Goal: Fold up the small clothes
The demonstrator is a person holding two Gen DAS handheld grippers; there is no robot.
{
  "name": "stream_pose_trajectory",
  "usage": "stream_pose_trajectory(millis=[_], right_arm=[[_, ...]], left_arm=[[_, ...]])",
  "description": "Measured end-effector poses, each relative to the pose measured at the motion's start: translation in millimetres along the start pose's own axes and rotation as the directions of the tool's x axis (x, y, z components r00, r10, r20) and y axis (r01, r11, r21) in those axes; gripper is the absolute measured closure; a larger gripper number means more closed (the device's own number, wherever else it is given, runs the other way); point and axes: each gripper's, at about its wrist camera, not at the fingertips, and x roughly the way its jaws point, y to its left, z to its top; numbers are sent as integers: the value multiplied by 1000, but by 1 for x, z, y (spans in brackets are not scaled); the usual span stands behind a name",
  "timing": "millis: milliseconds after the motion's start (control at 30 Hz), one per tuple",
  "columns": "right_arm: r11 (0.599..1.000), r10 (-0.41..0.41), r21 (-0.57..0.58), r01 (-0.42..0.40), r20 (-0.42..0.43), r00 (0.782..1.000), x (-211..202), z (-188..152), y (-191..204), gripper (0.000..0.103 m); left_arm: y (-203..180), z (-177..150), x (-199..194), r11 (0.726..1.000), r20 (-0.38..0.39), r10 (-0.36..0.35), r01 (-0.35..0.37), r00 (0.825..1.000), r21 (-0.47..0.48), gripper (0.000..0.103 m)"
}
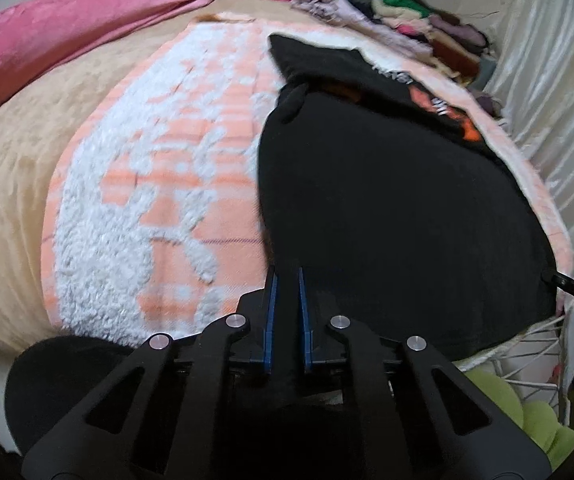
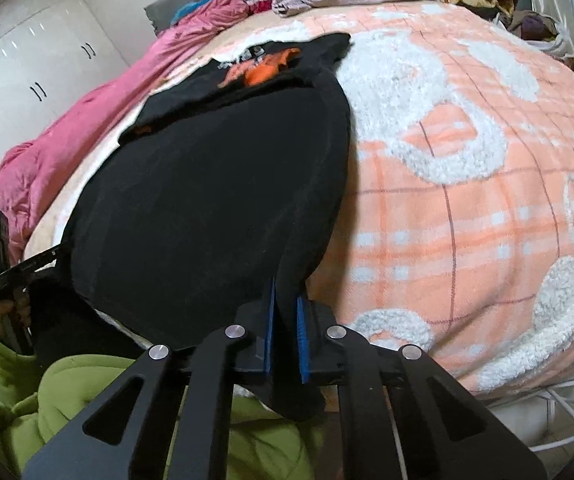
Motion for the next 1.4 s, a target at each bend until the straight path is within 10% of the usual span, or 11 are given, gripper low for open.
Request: stream_pose_trajectory(millis=[267,700,1400], right_arm=[[997,59,-52,-53,116,991,-24,36,14,95],[999,49,-3,-51,326,944,-12,158,-3,95],[987,-60,156,37,144,988,104,223,-58,89]], left_arm=[[3,39,-19,992,80,-115,119,990,-44,99],[12,159,12,980,155,-103,127,983,-152,99],[36,220,121,931,95,-94,121,991,-344,95]])
